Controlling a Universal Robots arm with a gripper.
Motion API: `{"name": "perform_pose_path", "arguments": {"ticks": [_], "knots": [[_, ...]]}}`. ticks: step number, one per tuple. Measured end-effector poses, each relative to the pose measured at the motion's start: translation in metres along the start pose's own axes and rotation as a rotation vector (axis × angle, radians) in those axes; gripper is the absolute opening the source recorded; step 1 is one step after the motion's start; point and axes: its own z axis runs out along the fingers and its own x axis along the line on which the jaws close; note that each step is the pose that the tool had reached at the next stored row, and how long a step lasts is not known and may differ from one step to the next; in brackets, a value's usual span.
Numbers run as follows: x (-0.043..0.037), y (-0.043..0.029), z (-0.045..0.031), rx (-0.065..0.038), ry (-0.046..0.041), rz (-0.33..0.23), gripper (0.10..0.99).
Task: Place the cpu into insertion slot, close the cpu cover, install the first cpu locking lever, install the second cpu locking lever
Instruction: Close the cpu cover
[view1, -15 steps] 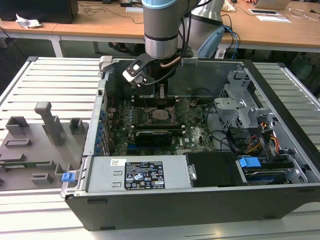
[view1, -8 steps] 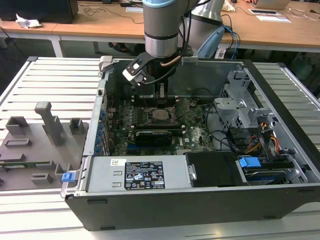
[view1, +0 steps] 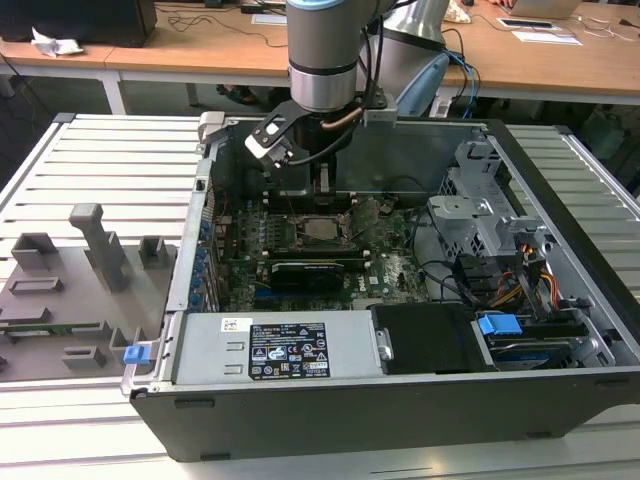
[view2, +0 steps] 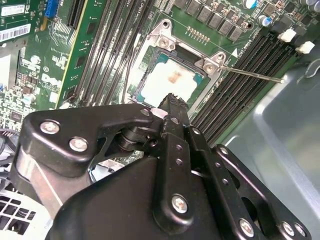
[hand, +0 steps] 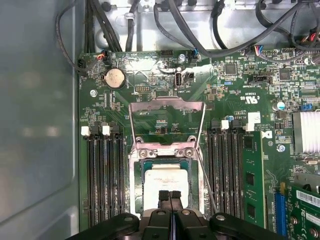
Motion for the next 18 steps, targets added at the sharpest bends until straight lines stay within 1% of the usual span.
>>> {"name": "perform_pose_path", "arguments": {"ticks": [3,7,9,10,11,13,14,18], "knots": [[0.0001,0.0003,-0.0040,0.000,0.0000,0.000,0.106],[0.0003,0.0011,-0.0149,0.000,0.0001,0.000,0.106],[0.0005,0.0024,-0.0228,0.000,0.0001,0.000,0.106],[0.0006,0.0041,-0.0239,0.000,0.0000,0.000,0.106],[0.0007,0.0069,-0.0240,0.000,0.0002,0.000,0.106],[0.0011,0.0178,-0.0234,0.001,0.0003,0.000,0.106],[0.0013,0.0214,-0.0231,0.001,0.0003,0.000,0.106],[0.0017,0.0303,-0.0225,0.002,0.0002,0.000,0.106]]}}
